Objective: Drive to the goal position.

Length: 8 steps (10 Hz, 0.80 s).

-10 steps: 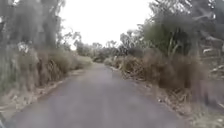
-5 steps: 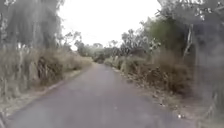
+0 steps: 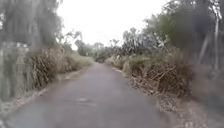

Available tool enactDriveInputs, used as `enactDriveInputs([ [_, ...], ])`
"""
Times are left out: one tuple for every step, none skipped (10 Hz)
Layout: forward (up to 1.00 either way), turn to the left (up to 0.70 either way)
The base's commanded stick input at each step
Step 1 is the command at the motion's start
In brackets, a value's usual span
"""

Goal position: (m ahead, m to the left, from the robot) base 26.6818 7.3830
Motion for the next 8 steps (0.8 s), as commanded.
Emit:
enactDriveInputs([
  [1.0, 0.0],
  [1.0, 0.0],
  [1.0, 0.0],
  [1.0, 0.0],
  [1.0, 0.0],
  [1.0, 0.0],
  [1.0, 0.0],
  [1.0, 0.0],
])
